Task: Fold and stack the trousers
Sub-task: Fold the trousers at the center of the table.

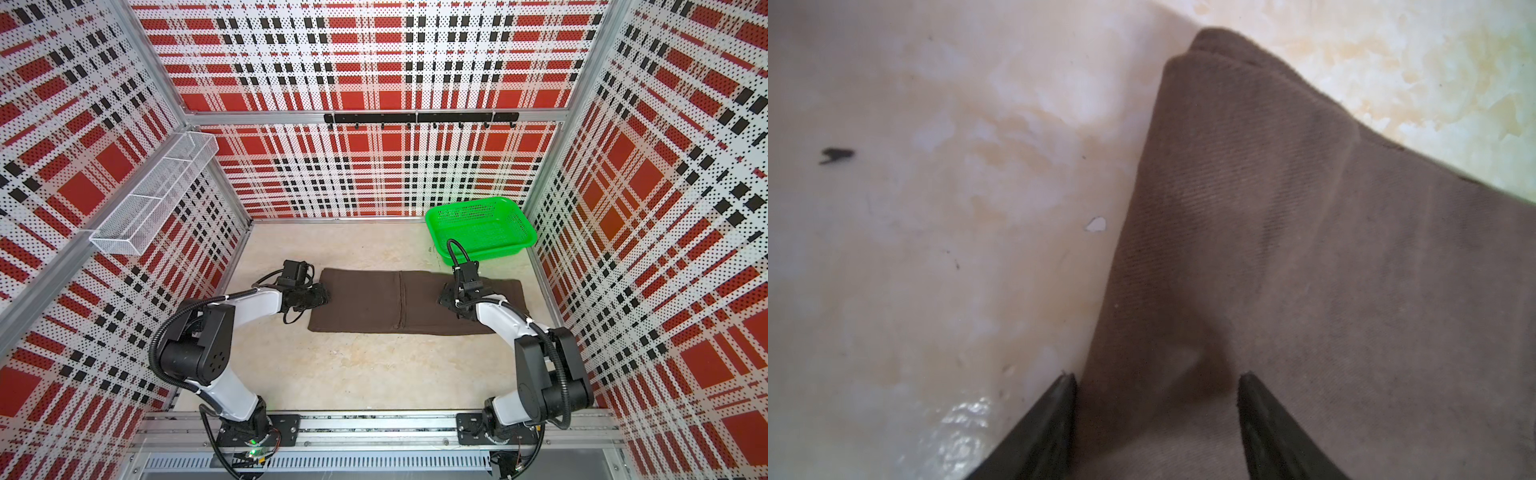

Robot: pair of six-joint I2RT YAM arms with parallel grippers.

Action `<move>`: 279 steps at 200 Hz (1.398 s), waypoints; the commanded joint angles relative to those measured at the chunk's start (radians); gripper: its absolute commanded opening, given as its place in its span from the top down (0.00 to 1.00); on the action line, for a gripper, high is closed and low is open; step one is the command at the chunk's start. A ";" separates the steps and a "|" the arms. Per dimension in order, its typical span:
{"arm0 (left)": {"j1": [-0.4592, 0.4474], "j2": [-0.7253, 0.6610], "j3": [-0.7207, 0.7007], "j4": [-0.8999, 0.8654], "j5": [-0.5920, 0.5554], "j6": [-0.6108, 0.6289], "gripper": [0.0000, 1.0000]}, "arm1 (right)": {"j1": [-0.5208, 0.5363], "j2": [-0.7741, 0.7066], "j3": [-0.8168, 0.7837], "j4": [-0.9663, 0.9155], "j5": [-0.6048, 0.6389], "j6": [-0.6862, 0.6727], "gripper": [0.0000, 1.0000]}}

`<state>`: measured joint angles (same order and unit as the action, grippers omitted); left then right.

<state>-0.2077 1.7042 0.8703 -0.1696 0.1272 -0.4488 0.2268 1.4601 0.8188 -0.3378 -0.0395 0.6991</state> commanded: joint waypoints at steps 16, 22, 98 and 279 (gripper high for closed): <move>-0.023 0.053 -0.009 -0.099 0.045 0.005 0.38 | -0.031 -0.030 -0.009 0.023 -0.017 -0.003 0.33; -0.025 0.057 -0.009 -0.099 0.046 0.006 0.39 | -0.037 -0.032 -0.010 0.025 -0.020 -0.002 0.33; -0.031 0.048 -0.003 -0.095 0.071 0.000 0.57 | -0.060 -0.050 -0.015 0.019 -0.019 -0.007 0.32; 0.259 -0.174 0.207 -0.393 -0.356 0.042 1.00 | -0.148 -0.083 0.021 -0.020 -0.026 -0.031 0.22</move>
<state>-0.0196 1.5929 1.0130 -0.4633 -0.0944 -0.4557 0.0937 1.3998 0.8200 -0.3416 -0.0650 0.6849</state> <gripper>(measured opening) 0.117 0.774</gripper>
